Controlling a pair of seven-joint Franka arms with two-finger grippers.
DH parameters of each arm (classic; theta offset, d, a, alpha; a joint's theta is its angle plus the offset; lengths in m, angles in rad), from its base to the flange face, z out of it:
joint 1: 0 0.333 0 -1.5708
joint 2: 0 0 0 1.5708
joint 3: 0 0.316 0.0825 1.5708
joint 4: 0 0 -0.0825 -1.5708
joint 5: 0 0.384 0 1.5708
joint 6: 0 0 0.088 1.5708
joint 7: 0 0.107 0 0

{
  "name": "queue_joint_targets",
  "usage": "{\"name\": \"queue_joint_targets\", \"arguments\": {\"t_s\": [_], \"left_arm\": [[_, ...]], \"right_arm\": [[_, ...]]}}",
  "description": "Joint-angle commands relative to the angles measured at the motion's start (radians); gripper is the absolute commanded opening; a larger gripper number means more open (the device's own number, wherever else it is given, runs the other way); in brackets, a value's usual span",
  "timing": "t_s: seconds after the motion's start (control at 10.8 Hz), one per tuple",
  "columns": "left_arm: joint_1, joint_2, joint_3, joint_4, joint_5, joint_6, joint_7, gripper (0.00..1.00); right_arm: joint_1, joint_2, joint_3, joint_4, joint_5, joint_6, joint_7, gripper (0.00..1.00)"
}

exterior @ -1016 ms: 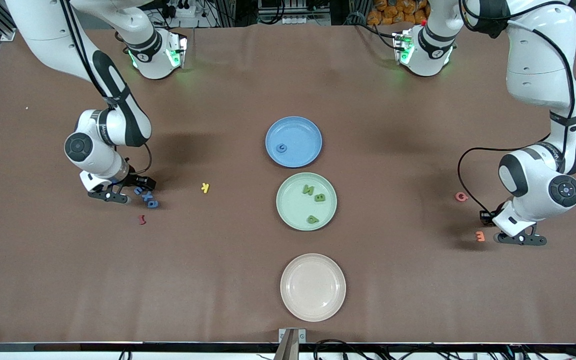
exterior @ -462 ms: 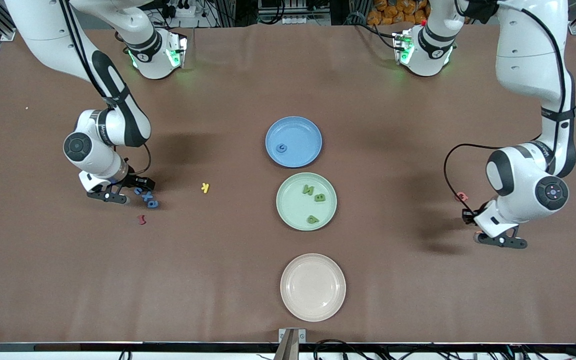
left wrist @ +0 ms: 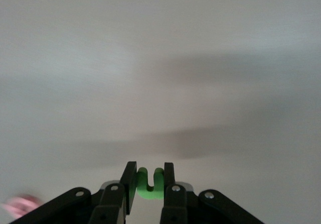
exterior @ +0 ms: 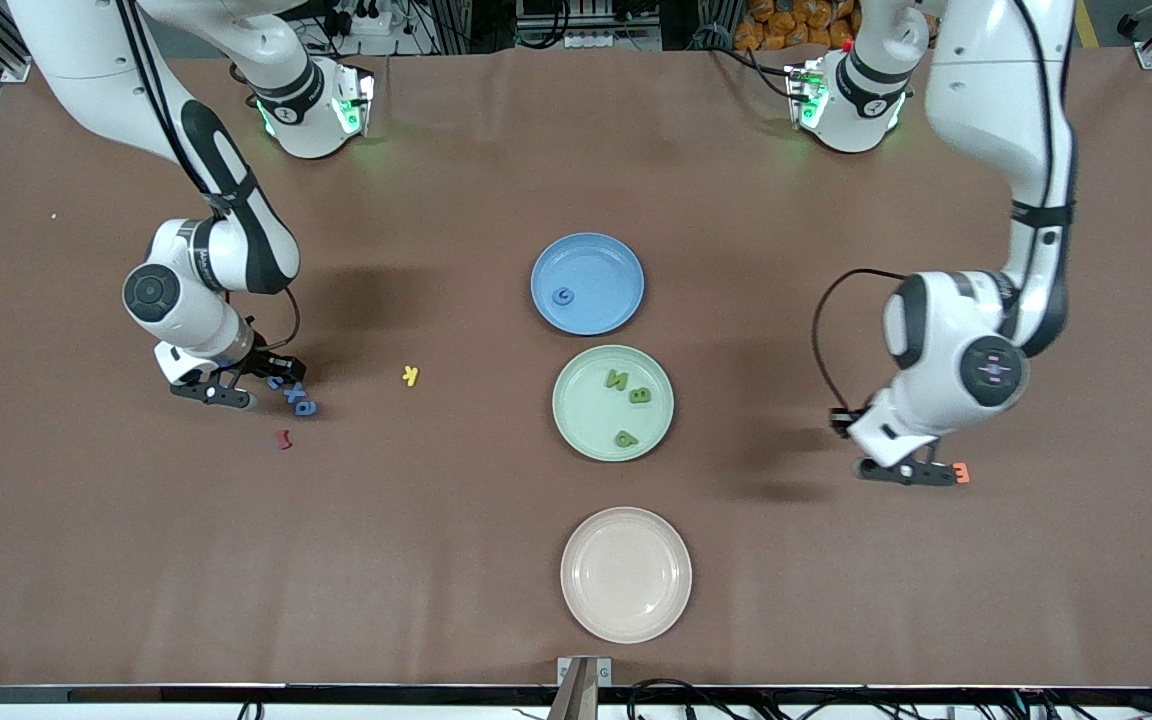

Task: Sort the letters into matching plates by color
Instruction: 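Release the green u on the green plate while the right gripper grasps the blue E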

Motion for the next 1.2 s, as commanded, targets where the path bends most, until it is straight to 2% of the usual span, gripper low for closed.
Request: {"name": "queue_joint_targets", "arguments": {"t_s": [0.0, 0.09, 0.28, 0.37, 0.46, 0.74, 0.83, 0.92, 1.02, 1.11], "left_arm": [[-0.151, -0.035, -0.032, 0.013, -0.012, -0.037, -0.425, 0.0], [-0.196, -0.026, -0.04, 0.044, -0.012, -0.037, -0.543, 0.0], [-0.219, -0.004, -0.117, 0.095, -0.002, -0.037, -0.823, 0.0], [-0.221, 0.01, -0.144, 0.128, 0.002, -0.036, -0.899, 0.0], [-0.227, 0.032, -0.174, 0.153, 0.008, -0.028, -0.945, 0.0], [-0.236, 0.069, -0.198, 0.179, 0.025, 0.015, -0.999, 0.0], [-0.236, 0.079, -0.205, 0.191, 0.025, 0.017, -0.998, 0.2], [-0.236, 0.082, -0.208, 0.199, 0.025, 0.017, -0.998, 0.62], [-0.236, 0.08, -0.208, 0.201, 0.032, 0.017, -0.986, 1.0], [-0.236, 0.079, -0.208, 0.201, 0.053, 0.017, -0.987, 1.0]], "right_arm": [[-0.016, 0.01, 0.011, -0.003, -0.005, 0.012, -0.011, 0.47], [-0.016, 0.01, 0.011, -0.003, -0.005, 0.012, -0.011, 0.44], [-0.016, 0.01, 0.011, -0.003, -0.003, 0.027, -0.009, 0.4], [-0.016, 0.01, 0.011, -0.003, -0.003, 0.034, -0.009, 0.39], [-0.016, 0.01, 0.011, -0.003, -0.003, 0.034, -0.009, 0.37], [-0.022, 0.01, 0.011, -0.001, -0.003, 0.043, -0.009, 0.36], [-0.024, 0.01, 0.014, 0.005, 0.0, 0.043, -0.008, 0.46], [-0.024, 0.01, 0.014, 0.01, 0.008, 0.043, -0.008, 0.55], [-0.025, 0.011, 0.014, 0.019, 0.018, 0.044, -0.008, 0.58], [-0.027, 0.011, 0.014, 0.022, 0.021, 0.044, -0.008, 0.59]]}}
